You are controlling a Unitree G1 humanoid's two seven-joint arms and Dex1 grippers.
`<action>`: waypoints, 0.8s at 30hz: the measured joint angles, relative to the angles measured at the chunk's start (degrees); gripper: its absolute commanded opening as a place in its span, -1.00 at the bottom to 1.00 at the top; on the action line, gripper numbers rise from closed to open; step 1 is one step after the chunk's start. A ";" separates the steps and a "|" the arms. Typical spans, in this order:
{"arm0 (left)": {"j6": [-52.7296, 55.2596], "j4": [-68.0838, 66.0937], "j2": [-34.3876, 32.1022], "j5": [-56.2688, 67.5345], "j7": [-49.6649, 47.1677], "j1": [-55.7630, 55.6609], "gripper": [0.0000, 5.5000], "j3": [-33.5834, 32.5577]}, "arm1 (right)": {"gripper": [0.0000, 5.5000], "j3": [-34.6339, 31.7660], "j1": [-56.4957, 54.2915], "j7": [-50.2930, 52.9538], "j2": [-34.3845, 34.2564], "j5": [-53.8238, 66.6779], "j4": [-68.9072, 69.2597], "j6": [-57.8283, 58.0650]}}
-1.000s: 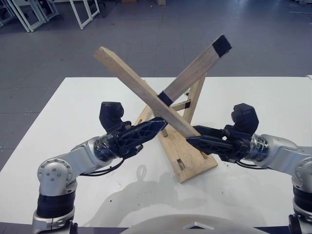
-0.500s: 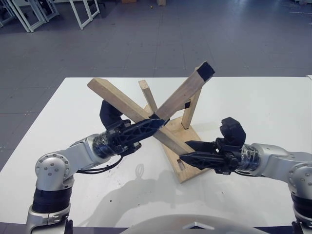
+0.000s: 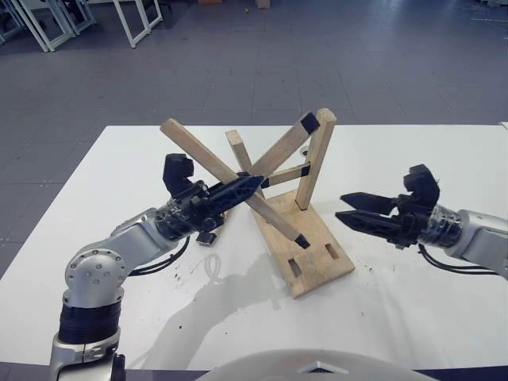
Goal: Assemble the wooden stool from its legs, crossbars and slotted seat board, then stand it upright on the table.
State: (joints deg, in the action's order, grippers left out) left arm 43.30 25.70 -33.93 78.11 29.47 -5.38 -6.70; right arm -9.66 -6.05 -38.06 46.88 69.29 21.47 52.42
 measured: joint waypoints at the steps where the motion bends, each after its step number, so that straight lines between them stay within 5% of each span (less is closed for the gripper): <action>1: -1.67 2.01 0.03 -5.51 1.18 0.99 -0.26 2.01 | 0.52 0.65 0.96 0.22 -0.05 -4.23 -1.93 -1.56; 8: -13.13 4.69 -0.09 -30.41 11.16 4.89 -0.26 13.13 | 0.52 7.56 7.25 0.21 -3.75 -18.86 -3.54 -6.44; 24: -13.51 5.06 3.78 -34.94 10.52 11.57 -0.26 13.83 | 0.52 8.79 9.22 -1.70 -6.47 -28.76 -4.82 -8.30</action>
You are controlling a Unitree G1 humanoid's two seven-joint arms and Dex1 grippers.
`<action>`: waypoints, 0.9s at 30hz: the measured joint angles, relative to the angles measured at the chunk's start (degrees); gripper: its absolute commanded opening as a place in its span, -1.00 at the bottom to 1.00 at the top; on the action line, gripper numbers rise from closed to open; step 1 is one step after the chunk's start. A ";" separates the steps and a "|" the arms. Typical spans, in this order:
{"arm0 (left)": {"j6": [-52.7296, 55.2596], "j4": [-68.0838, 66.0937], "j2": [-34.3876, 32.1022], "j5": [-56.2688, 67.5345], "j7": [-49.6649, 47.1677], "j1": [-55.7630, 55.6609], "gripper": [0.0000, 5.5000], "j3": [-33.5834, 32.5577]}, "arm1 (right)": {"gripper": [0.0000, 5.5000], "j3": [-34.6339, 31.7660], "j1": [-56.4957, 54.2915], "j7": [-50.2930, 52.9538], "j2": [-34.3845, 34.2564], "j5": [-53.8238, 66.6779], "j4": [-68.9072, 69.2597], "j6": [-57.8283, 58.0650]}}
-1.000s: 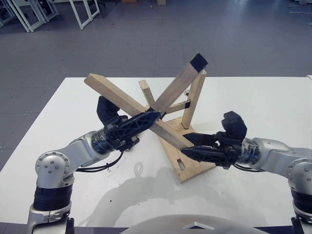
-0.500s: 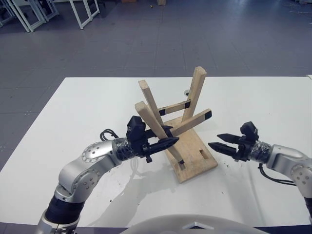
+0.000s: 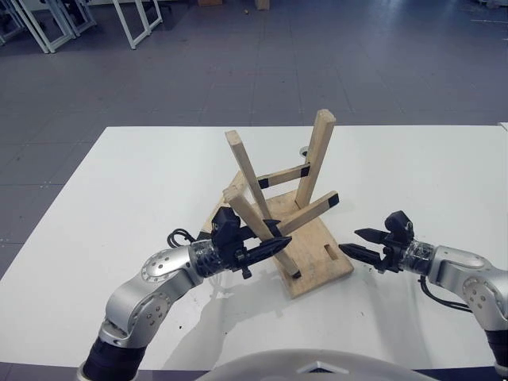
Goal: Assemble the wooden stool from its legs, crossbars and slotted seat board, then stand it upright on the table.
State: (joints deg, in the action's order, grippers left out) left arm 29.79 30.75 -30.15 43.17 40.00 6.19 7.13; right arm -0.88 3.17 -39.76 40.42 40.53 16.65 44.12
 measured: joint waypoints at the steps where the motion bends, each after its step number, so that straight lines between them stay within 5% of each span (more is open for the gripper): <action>1: -0.36 -0.01 0.01 -0.85 0.03 0.01 -0.26 0.19 | 0.52 0.00 0.01 -0.02 -0.24 -0.35 0.01 0.00; 27: -14.01 -2.22 -8.93 -20.67 0.69 -8.19 -0.26 15.26 | 0.52 1.61 3.19 1.05 -2.31 -2.60 3.56 0.20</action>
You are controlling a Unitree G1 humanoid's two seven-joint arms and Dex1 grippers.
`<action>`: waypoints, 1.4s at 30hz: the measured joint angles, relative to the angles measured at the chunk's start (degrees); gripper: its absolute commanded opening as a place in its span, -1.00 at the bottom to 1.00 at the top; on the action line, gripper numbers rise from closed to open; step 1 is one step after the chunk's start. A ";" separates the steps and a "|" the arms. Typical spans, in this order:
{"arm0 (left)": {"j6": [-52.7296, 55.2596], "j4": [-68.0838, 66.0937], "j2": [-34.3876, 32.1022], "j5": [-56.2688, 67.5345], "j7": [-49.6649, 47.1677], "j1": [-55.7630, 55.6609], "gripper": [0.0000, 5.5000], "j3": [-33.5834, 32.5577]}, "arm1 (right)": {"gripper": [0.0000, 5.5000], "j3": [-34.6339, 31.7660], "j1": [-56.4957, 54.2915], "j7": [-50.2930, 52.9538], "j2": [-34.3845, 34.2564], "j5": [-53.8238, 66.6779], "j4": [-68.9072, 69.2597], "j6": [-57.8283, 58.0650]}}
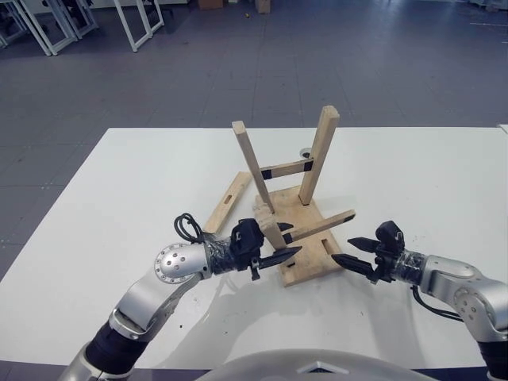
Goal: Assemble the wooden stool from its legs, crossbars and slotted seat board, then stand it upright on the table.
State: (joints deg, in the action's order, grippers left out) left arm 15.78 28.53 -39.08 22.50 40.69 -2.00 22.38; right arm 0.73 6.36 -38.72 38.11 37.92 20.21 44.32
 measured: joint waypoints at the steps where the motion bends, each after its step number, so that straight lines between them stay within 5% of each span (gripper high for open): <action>1: 0.10 -0.33 -1.03 -0.27 0.57 -1.67 -0.26 0.73 | 0.52 0.00 0.00 0.22 -0.11 0.00 0.00 0.00; 20: 0.38 -11.32 -5.76 5.47 9.01 -8.21 -0.26 -3.62 | 0.52 1.97 1.47 3.38 -1.53 -5.18 0.05 0.03; 25: 4.55 -15.97 -6.03 2.26 10.19 -1.49 0.12 -2.58 | 0.52 2.31 0.92 4.89 -3.14 -6.31 0.18 0.70; 29: 1.89 -15.86 -1.60 3.40 10.10 -3.08 0.35 -7.20 | 0.52 2.43 0.66 4.88 -3.46 -6.85 -0.05 0.92; 33: 6.65 -13.49 -4.62 4.18 9.93 -0.71 0.57 -12.51 | 0.52 2.24 1.12 4.84 -3.51 -7.24 0.32 0.88; 36: 9.58 -10.99 -5.29 2.10 3.19 5.29 0.66 -17.86 | 0.52 1.83 1.75 4.88 -3.55 -7.33 0.67 0.87; 42: 13.50 -9.75 8.38 -3.17 -19.42 7.27 0.66 -22.73 | 0.52 1.76 2.24 5.77 -4.40 -7.53 1.71 0.97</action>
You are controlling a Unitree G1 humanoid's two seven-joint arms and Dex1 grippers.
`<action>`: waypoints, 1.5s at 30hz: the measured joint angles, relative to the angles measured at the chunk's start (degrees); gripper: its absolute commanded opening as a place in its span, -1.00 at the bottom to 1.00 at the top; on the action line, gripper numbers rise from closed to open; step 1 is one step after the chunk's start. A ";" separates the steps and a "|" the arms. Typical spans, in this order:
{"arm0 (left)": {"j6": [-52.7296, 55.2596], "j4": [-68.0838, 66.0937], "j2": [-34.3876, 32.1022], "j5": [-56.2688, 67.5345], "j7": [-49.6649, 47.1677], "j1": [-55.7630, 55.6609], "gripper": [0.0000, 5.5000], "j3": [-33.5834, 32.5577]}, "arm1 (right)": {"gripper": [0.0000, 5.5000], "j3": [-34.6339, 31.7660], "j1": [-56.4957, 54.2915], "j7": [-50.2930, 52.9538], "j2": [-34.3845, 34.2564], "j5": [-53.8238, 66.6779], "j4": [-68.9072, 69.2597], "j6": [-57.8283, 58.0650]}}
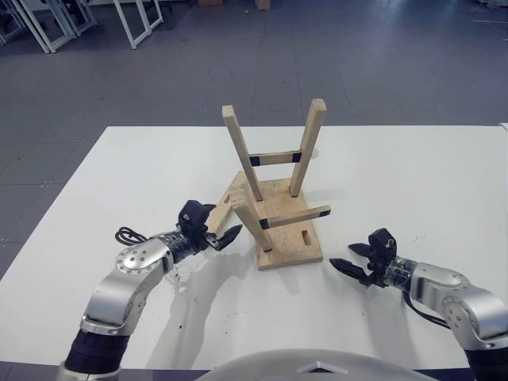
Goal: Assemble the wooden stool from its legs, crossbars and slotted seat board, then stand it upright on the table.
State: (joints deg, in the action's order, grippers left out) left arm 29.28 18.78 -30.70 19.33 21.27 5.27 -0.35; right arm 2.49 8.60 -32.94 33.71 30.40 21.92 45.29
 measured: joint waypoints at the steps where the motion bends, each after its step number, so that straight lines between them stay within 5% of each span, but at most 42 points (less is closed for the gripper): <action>1: 0.44 -1.13 1.24 -1.59 -2.86 -0.14 0.66 -0.57 | 0.52 0.01 -0.04 0.04 -0.02 -0.16 -0.02 0.00; 6: 0.52 -6.33 4.29 -4.46 -4.98 -0.38 0.66 -0.08 | 0.52 0.10 -0.84 0.03 -0.11 -0.68 -0.08 0.03; 13: 1.01 -11.78 2.76 -4.86 3.44 -1.80 0.26 2.97 | 0.52 0.03 -0.87 0.03 -0.15 -0.81 -0.07 0.73; 21: -1.64 -13.67 4.89 -8.48 0.30 -2.40 -0.21 2.57 | 0.52 -1.95 -1.92 2.45 -0.67 -1.49 -0.67 1.26; 25: -2.15 -13.91 8.61 -7.61 -2.38 -1.75 -0.23 -0.28 | 0.52 -5.89 -7.71 7.41 -2.16 -3.17 -3.50 1.20; 33: -11.17 -1.93 14.16 25.96 5.66 -5.38 -0.25 -22.85 | 0.87 -17.52 -28.87 6.00 -6.43 20.33 -3.68 14.61; 39: 10.40 4.04 4.88 64.37 14.93 -8.05 -0.25 -23.76 | 0.87 -21.81 -47.29 12.78 -14.14 49.01 -13.58 21.70; 45: 17.31 -0.15 1.35 66.78 18.74 -14.94 -0.25 -17.60 | 0.87 -16.83 -52.36 16.92 -17.12 57.45 -15.36 22.44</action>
State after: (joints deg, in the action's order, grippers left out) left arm 46.59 18.63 -29.35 86.10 40.00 -9.67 -17.95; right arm -14.34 -43.77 -16.02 16.59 87.85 6.56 67.73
